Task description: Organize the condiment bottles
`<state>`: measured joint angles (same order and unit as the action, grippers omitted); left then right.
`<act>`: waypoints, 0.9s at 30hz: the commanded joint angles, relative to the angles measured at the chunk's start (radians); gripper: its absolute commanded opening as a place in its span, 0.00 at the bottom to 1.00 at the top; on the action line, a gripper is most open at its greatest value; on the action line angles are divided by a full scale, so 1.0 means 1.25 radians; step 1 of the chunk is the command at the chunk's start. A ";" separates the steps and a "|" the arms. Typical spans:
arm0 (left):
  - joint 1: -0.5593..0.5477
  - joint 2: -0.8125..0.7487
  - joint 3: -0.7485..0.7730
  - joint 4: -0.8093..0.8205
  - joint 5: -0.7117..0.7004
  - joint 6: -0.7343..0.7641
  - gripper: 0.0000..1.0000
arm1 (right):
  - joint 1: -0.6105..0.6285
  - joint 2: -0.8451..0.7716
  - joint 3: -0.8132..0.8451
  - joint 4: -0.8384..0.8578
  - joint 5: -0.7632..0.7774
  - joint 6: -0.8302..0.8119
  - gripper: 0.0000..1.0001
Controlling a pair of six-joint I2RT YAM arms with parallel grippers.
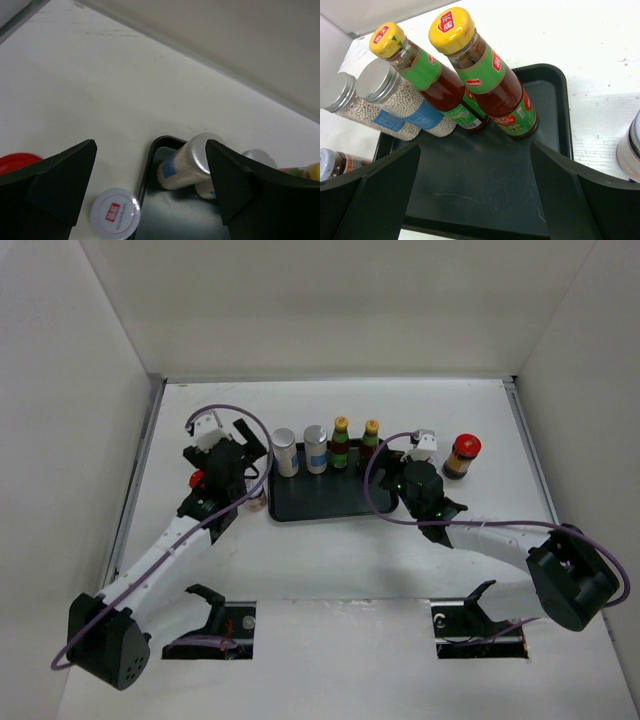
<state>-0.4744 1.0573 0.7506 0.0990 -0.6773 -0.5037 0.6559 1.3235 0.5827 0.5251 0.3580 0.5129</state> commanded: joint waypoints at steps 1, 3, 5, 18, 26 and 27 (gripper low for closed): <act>0.052 -0.059 -0.048 -0.247 -0.020 -0.101 0.93 | 0.004 -0.002 0.027 0.038 -0.009 -0.003 0.99; 0.103 -0.085 -0.068 -0.296 -0.004 -0.132 0.94 | 0.004 -0.003 0.025 0.043 -0.009 0.002 0.99; 0.141 -0.103 -0.080 -0.311 0.018 -0.142 0.94 | 0.004 -0.002 0.025 0.040 -0.009 0.002 1.00; 0.208 -0.113 -0.114 -0.299 0.023 -0.160 0.94 | 0.004 -0.001 0.028 0.036 -0.020 0.000 1.00; 0.214 -0.119 -0.127 -0.292 0.021 -0.148 0.91 | 0.005 0.005 0.033 0.034 -0.021 0.001 1.00; 0.216 -0.107 -0.129 -0.282 0.025 -0.150 0.89 | 0.005 0.002 0.033 0.034 -0.021 0.001 1.00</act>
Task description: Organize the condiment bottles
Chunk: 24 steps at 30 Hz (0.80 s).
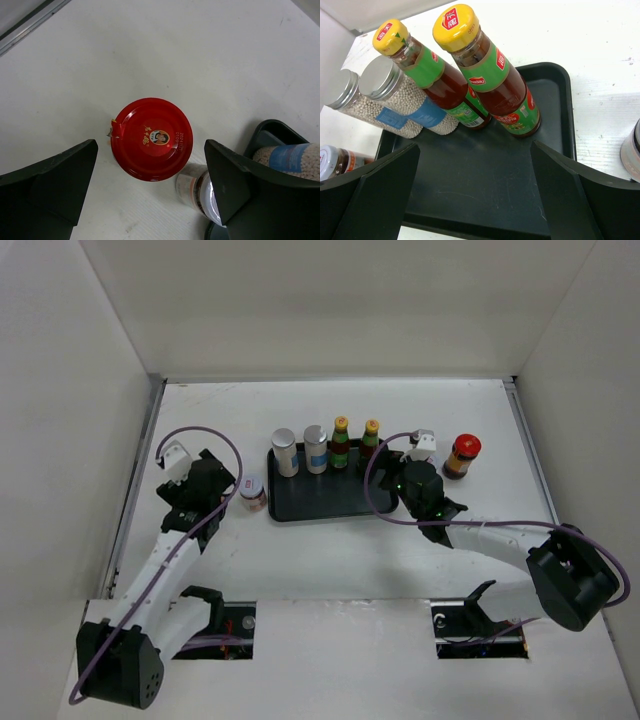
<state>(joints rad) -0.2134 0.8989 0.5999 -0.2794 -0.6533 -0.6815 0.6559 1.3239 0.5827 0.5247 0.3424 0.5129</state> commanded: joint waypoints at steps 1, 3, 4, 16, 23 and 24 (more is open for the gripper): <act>0.011 0.033 -0.011 0.030 0.008 -0.008 0.88 | 0.005 -0.004 0.031 0.034 -0.009 0.001 1.00; 0.018 0.055 -0.014 0.044 0.015 -0.012 0.82 | 0.005 -0.011 0.027 0.034 -0.009 0.001 1.00; 0.023 0.061 -0.015 0.050 0.016 -0.019 0.81 | 0.005 -0.012 0.026 0.035 -0.009 0.002 1.00; 0.044 0.090 -0.052 0.147 0.028 -0.027 0.59 | 0.005 -0.004 0.030 0.034 -0.011 0.001 1.00; 0.065 0.103 -0.065 0.171 0.028 -0.032 0.77 | 0.005 0.006 0.033 0.033 -0.011 0.000 1.00; 0.067 0.107 -0.064 0.173 0.028 -0.032 0.78 | 0.005 0.008 0.033 0.033 -0.011 0.000 1.00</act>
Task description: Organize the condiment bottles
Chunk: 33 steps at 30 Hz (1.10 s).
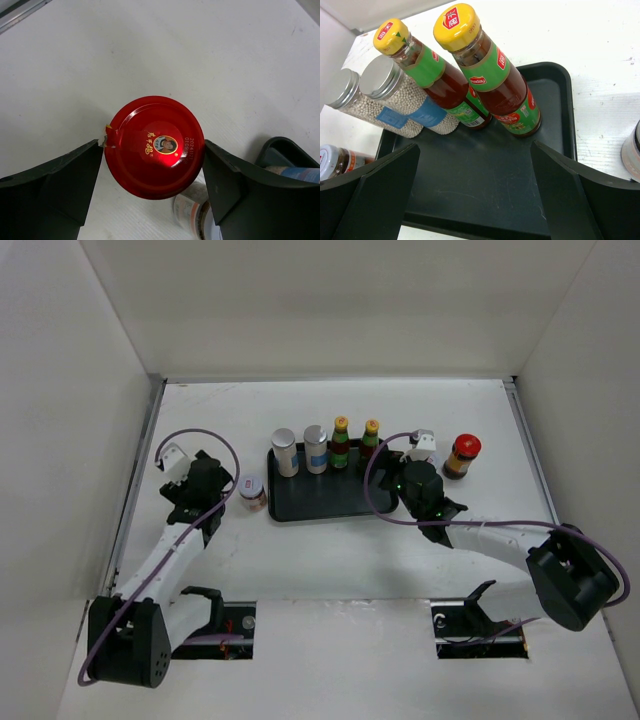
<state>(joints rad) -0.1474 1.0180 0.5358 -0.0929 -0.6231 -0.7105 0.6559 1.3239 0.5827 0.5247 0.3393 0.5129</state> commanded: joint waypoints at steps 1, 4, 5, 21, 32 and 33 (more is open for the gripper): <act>0.015 0.013 -0.013 0.031 0.004 -0.007 0.77 | 0.005 0.010 0.035 0.033 -0.009 -0.003 1.00; 0.016 0.029 -0.014 0.053 0.008 -0.005 0.71 | 0.005 0.006 0.036 0.033 -0.009 -0.005 1.00; 0.017 0.035 -0.010 0.055 0.012 -0.005 0.68 | 0.005 0.006 0.033 0.035 -0.009 -0.002 1.00; -0.129 -0.147 0.088 0.039 -0.111 0.117 0.34 | 0.005 0.005 0.035 0.033 -0.010 -0.004 1.00; -0.305 -0.173 0.203 0.085 -0.180 0.232 0.33 | 0.005 -0.004 0.031 0.033 -0.008 -0.005 1.00; -0.328 -0.160 0.213 0.095 -0.176 0.232 0.33 | 0.005 -0.007 0.030 0.033 -0.006 -0.005 1.00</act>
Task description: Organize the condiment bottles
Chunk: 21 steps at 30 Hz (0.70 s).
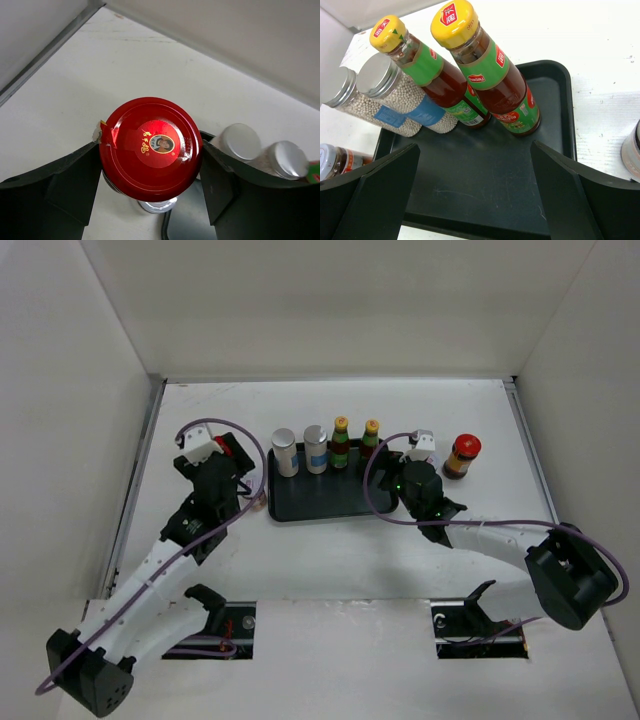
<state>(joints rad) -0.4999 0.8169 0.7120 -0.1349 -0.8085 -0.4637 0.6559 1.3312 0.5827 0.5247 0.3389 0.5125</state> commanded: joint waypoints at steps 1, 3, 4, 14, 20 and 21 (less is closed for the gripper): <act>-0.073 0.015 0.086 0.135 -0.027 0.037 0.33 | 0.005 -0.016 0.028 0.033 -0.006 -0.005 1.00; -0.128 0.049 0.106 0.151 -0.026 0.036 0.33 | 0.005 -0.022 0.026 0.033 -0.004 -0.005 1.00; -0.154 0.067 0.113 0.162 -0.023 0.032 0.33 | 0.005 -0.024 0.025 0.033 -0.002 -0.005 1.00; -0.265 0.240 0.092 0.279 0.067 -0.074 0.33 | 0.000 -0.066 0.005 0.039 0.005 0.001 1.00; -0.254 0.326 0.043 0.410 0.099 -0.072 0.33 | -0.004 -0.077 -0.001 0.043 0.014 0.002 1.00; -0.249 0.340 0.038 0.423 0.106 -0.068 0.33 | -0.004 -0.077 -0.001 0.043 0.015 0.002 1.00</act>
<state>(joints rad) -0.8257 1.2427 0.7547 0.1535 -0.6853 -0.5323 0.6556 1.2621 0.5804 0.5308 0.3401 0.5129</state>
